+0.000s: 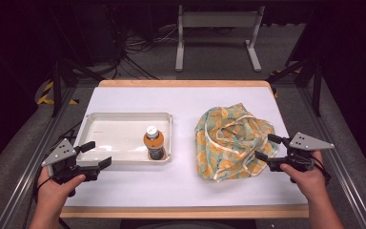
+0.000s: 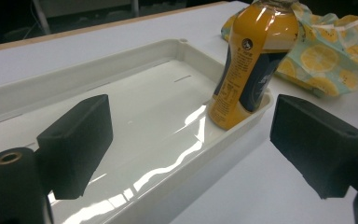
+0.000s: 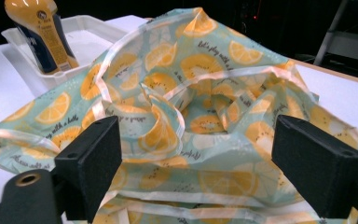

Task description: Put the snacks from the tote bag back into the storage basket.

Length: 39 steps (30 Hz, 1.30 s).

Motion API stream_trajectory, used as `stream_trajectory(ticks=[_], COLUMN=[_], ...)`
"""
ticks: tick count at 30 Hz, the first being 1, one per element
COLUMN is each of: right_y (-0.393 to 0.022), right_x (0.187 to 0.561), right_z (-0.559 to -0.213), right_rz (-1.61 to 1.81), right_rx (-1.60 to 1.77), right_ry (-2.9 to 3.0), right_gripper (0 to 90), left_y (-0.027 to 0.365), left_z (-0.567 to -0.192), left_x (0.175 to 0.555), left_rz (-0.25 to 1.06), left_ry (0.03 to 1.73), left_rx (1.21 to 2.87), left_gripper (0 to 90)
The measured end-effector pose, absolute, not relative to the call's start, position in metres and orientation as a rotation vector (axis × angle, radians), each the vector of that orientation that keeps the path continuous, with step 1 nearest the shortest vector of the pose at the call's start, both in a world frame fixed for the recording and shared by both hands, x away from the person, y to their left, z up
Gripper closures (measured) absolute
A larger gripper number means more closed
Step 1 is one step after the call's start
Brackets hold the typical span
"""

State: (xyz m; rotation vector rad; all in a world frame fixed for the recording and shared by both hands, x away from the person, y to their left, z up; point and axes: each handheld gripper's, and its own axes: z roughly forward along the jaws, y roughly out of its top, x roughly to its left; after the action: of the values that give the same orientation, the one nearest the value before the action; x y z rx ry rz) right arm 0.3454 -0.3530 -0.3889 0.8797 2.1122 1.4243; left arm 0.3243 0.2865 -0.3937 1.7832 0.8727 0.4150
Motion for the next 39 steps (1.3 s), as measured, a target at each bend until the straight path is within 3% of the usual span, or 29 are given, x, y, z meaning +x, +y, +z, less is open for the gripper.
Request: stream_trajectory(ticks=[21, 39], right_y=[-0.351, -0.352], right_x=[0.341, 0.343], right_z=[-0.418, -0.432], right_rz=[1.434, 1.442], right_rx=[0.866, 0.893], right_ry=[2.109, 2.100], right_gripper=[12.8, 11.7], left_y=[0.291, 0.289], left_z=[-0.449, -0.453], left_x=[0.326, 0.324], left_rz=[0.382, 0.407], left_ry=[0.880, 0.846], left_rx=[1.839, 1.792], left_gripper=[13.6, 11.9])
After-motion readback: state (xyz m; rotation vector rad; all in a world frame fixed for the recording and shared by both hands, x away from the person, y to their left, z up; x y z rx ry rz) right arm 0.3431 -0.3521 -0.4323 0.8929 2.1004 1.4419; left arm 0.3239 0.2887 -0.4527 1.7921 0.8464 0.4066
